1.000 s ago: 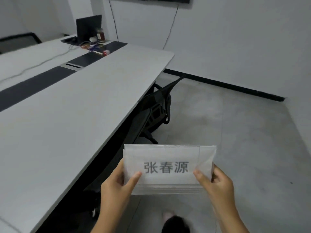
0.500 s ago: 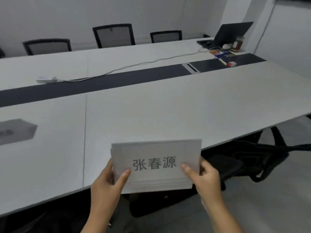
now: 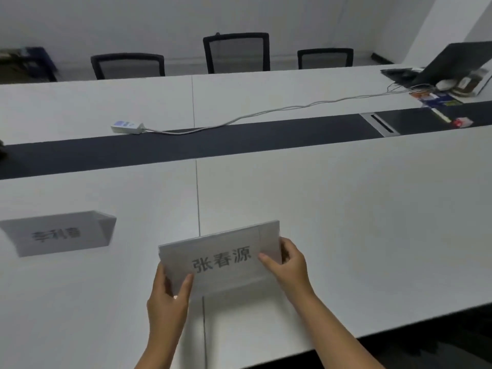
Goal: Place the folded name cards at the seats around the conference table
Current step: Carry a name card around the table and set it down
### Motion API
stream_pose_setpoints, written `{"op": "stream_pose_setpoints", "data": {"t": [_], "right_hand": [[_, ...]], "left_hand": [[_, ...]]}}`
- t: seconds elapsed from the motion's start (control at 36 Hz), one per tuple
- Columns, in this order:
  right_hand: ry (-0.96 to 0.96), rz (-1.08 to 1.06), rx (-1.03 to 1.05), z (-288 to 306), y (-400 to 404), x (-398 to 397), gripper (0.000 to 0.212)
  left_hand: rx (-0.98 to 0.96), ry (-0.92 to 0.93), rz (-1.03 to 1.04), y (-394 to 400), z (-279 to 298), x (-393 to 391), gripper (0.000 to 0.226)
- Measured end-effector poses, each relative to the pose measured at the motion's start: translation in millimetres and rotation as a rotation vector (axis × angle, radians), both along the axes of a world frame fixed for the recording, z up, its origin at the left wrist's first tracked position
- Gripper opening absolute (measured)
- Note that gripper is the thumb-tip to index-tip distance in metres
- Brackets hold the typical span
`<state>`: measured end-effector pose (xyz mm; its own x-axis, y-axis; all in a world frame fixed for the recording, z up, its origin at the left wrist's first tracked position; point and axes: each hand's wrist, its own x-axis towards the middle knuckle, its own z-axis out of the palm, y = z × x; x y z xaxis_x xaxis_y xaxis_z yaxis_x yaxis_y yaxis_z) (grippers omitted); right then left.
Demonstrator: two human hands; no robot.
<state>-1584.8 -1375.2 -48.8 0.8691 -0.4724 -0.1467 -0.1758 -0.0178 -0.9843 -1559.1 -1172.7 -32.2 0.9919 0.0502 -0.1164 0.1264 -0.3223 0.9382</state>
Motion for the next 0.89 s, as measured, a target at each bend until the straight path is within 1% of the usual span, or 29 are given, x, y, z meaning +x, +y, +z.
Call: {"op": "stream_pose_setpoints", "data": {"t": [0.08, 0.22, 0.28, 0.33, 0.39, 0.42, 0.44, 0.5, 0.58, 0.69, 0.75, 0.81, 0.89], "right_hand": [[0.02, 0.022, -0.002, -8.6, 13.7, 27.5, 0.035], [0.019, 0.049, -0.024, -13.3, 24.8, 56.8, 0.032], [0.045, 0.093, -0.05, -10.9, 22.8, 64.2, 0.03], [0.094, 0.139, -0.125, -8.8, 18.7, 68.5, 0.029], [0.124, 0.151, -0.234, -4.0, 16.1, 70.6, 0.046], [0.11, 0.133, -0.259, -0.6, 16.1, 71.3, 0.051], [0.085, 0.114, -0.266, 3.6, 17.1, 71.8, 0.052], [0.035, 0.102, -0.277, 10.5, 19.9, 72.9, 0.048], [0.005, 0.097, -0.279, 13.1, 22.9, 73.3, 0.041], [-0.02, 0.054, -0.312, 16.8, 27.8, 72.9, 0.036], [-0.049, 0.042, -0.338, 21.0, 29.2, 73.3, 0.035], [-0.081, 0.029, -0.326, 29.0, 30.0, 74.4, 0.034], [-0.134, -0.006, -0.277, 44.8, 26.7, 73.2, 0.038]], "left_hand": [[0.028, 0.006, 0.0, 14.1, -5.7, 23.7, 0.047], [0.018, 0.035, 0.014, 26.4, -12.8, 47.2, 0.05], [0.001, 0.07, 0.03, 28.9, -13.8, 53.2, 0.049], [0.033, 0.08, 0.073, 30.8, -13.0, 57.5, 0.054], [0.074, 0.037, 0.144, 32.4, -7.9, 62.4, 0.062], [0.085, 0.015, 0.159, 32.3, -3.5, 65.2, 0.064], [0.1, -0.009, 0.147, 31.7, 1.0, 67.9, 0.064], [0.131, -0.061, 0.08, 29.1, 8.3, 73.0, 0.059], [0.099, -0.082, 0.05, 23.7, 13.3, 77.0, 0.045], [0.101, -0.08, 0.171, 16.2, 16.7, 74.7, 0.034], [0.105, -0.111, 0.246, 12.8, 20.4, 74.4, 0.031], [0.093, -0.164, 0.28, 9.1, 26.0, 73.4, 0.032], [0.056, -0.222, 0.299, 0.5, 36.7, 69.6, 0.042]]}}
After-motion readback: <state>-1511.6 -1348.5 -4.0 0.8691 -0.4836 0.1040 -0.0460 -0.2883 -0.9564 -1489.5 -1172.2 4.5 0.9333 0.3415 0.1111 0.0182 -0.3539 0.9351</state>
